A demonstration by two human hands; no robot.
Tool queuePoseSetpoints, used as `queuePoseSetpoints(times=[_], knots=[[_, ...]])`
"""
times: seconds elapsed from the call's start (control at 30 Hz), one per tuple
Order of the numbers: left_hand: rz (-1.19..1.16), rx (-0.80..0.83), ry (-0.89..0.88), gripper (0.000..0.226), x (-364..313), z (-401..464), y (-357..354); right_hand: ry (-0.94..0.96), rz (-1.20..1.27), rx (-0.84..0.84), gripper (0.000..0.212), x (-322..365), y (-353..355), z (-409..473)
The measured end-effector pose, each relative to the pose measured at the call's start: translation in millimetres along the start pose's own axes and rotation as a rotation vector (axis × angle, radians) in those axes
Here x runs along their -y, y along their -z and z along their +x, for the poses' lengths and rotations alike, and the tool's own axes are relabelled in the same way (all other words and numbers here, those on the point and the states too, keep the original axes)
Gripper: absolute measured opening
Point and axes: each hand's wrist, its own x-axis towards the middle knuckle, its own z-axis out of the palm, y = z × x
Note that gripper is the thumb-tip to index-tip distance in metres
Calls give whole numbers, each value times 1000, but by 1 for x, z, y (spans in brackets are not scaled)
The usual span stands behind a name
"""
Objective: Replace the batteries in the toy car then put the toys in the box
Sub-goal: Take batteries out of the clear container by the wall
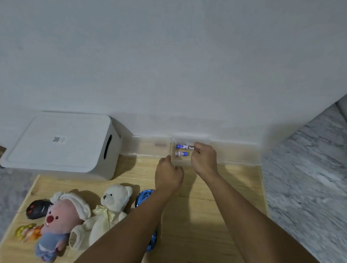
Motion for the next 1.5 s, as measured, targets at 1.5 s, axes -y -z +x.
queuePoseSetpoints(times=[1.5], knots=[[517, -131, -672, 98, 35, 47, 25, 282, -1045, 393, 26, 6, -10, 48]])
